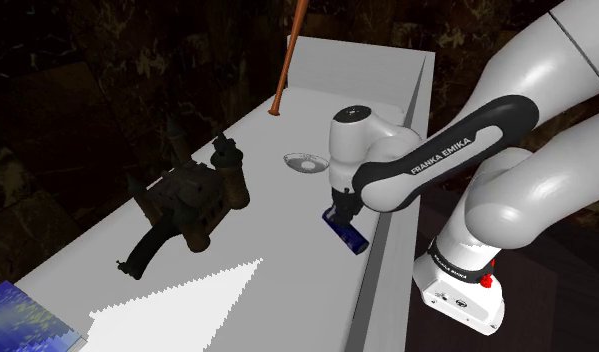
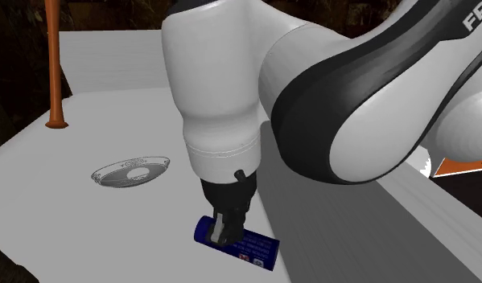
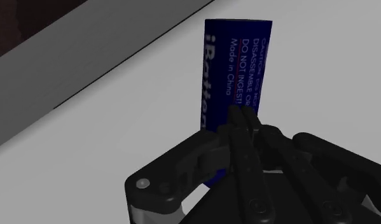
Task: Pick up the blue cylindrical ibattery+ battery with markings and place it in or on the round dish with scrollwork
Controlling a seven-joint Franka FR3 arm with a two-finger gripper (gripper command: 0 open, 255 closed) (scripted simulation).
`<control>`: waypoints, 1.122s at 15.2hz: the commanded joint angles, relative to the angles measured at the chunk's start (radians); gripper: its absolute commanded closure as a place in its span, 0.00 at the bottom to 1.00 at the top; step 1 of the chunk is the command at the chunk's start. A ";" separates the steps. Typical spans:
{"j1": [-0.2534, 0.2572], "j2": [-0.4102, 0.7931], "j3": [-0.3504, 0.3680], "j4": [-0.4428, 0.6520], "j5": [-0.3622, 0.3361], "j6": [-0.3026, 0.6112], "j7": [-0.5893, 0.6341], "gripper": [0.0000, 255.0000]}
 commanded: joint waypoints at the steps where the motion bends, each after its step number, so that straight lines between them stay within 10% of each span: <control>1: 0.015 -0.007 0.014 -0.017 -0.090 -0.016 0.002 1.00; 4: 0.014 -0.023 0.001 -0.003 -0.015 -0.020 0.003 1.00; 5: 0.014 -0.023 0.001 -0.003 -0.015 -0.020 0.003 0.00; 8: -0.021 0.053 -0.127 0.016 -0.016 0.086 -0.211 0.00; 17: -0.052 0.214 -0.093 -0.003 -0.030 0.266 -0.197 0.00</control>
